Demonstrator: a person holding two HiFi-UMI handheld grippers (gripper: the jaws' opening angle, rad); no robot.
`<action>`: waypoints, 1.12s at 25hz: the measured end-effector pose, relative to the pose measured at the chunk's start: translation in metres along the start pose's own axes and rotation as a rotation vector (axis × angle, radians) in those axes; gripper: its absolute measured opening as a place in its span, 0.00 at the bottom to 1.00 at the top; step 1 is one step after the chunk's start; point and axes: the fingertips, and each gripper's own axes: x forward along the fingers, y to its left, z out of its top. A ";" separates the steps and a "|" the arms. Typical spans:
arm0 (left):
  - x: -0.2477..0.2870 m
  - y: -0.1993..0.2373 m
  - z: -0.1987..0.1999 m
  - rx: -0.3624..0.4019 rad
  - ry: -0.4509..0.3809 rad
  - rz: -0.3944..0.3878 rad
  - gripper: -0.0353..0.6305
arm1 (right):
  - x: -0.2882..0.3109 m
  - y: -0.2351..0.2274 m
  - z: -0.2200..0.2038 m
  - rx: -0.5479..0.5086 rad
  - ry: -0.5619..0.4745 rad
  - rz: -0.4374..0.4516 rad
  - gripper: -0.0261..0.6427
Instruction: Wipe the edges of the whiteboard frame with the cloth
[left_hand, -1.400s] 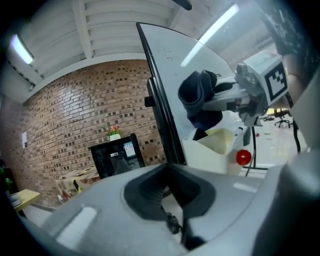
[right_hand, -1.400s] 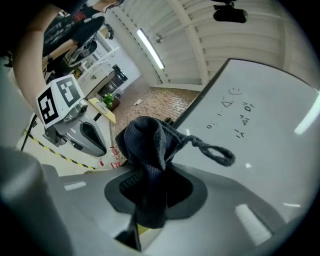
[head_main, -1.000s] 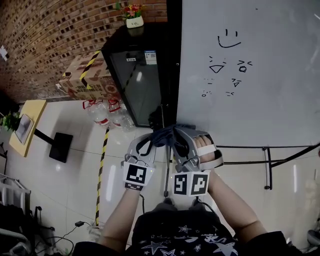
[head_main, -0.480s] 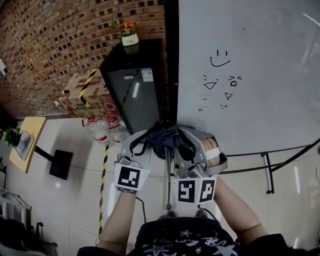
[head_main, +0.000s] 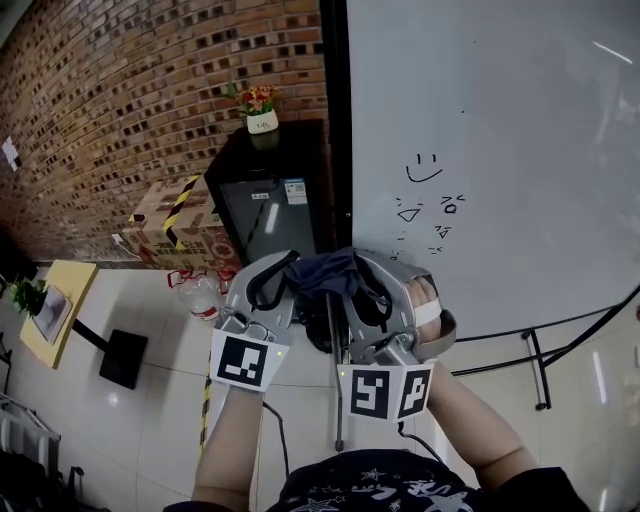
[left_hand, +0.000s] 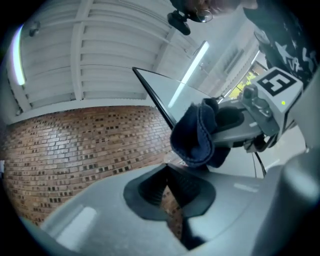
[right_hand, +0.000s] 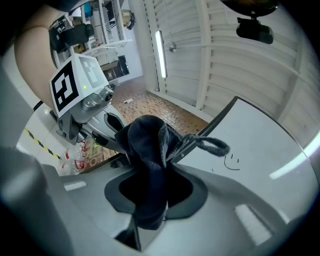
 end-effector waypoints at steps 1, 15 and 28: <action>0.002 0.003 0.005 0.006 -0.008 0.000 0.06 | 0.002 -0.007 0.004 -0.003 -0.009 -0.011 0.16; 0.034 0.026 0.066 0.065 -0.126 -0.003 0.06 | 0.023 -0.084 0.050 0.015 -0.113 -0.085 0.17; 0.085 0.063 0.141 0.118 -0.223 -0.022 0.06 | 0.049 -0.159 0.085 -0.011 -0.172 -0.169 0.17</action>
